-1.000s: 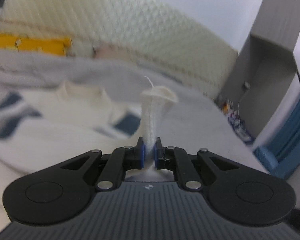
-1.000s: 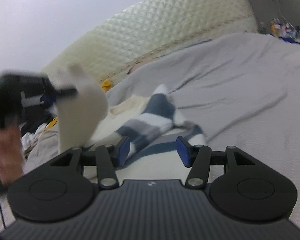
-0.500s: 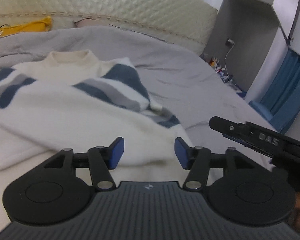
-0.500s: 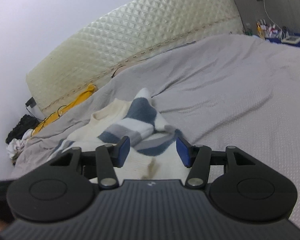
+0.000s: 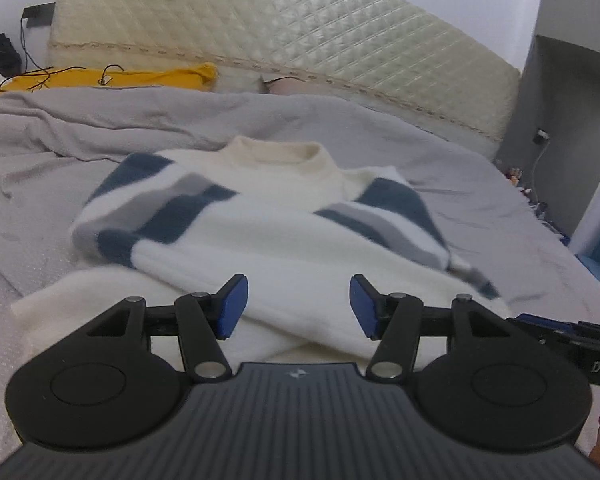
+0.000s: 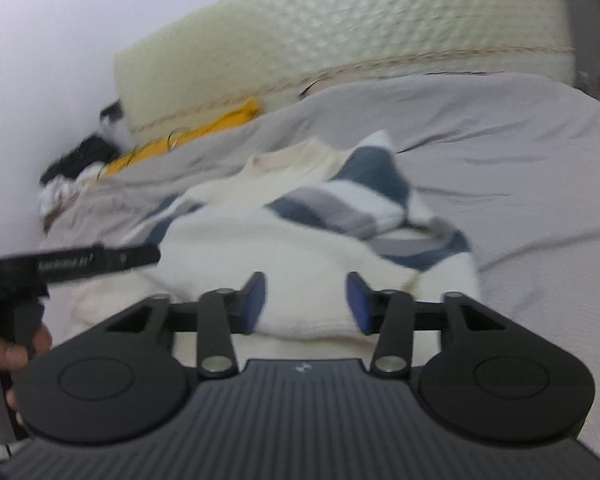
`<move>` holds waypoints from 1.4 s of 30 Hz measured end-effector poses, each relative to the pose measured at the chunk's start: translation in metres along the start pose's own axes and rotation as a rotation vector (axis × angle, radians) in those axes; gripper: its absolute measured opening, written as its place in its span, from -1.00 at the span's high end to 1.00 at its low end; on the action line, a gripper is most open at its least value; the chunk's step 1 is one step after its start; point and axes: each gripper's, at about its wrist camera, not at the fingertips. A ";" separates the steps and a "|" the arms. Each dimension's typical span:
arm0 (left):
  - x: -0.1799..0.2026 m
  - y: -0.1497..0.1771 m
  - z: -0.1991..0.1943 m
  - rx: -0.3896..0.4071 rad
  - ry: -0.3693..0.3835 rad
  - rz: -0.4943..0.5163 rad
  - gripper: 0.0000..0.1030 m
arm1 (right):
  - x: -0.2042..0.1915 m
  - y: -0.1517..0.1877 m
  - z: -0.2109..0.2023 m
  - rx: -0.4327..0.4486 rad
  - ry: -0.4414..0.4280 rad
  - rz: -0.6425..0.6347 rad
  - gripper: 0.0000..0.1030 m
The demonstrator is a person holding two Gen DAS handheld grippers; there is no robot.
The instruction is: Fold large clothes
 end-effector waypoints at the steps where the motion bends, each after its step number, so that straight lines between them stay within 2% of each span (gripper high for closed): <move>1: -0.003 0.001 0.006 -0.006 -0.003 -0.002 -0.21 | -0.004 0.000 0.006 -0.009 0.001 -0.012 0.25; 3: -0.007 0.001 0.018 -0.018 -0.023 0.003 -0.21 | -0.008 0.000 0.019 -0.030 0.005 -0.022 0.32; 12: -0.023 0.016 0.055 -0.073 -0.045 0.018 -0.21 | -0.012 0.009 0.078 -0.108 0.074 -0.042 0.38; 23: -0.030 0.012 0.057 -0.099 -0.040 -0.041 -0.21 | -0.013 0.017 0.086 -0.096 0.080 -0.051 0.38; 28: -0.025 0.008 0.038 -0.089 -0.045 -0.065 -0.21 | -0.006 0.018 0.079 -0.071 0.059 -0.020 0.36; 34: -0.035 0.005 -0.014 -0.064 -0.081 -0.135 -0.21 | -0.001 0.018 0.055 -0.047 0.125 -0.019 0.33; 36: -0.040 0.007 -0.036 -0.058 -0.110 -0.159 -0.21 | 0.003 0.017 0.047 -0.048 0.158 -0.005 0.09; 38: -0.046 0.007 -0.054 -0.057 -0.156 -0.189 -0.21 | 0.008 0.018 0.038 -0.037 0.186 0.000 -0.03; 41: -0.056 0.008 -0.078 -0.059 -0.208 -0.228 -0.21 | 0.017 0.020 0.027 -0.059 0.222 0.032 -0.07; 42: -0.060 0.009 -0.087 -0.057 -0.218 -0.244 -0.21 | 0.021 0.020 0.023 -0.072 0.228 0.050 -0.19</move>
Point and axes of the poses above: each gripper's, at about its wrist camera, not at the fingertips, and z roughly the way its jaws point, x to its right, y to its underside, and after that the axes turned 12 degrees about y, right-handed
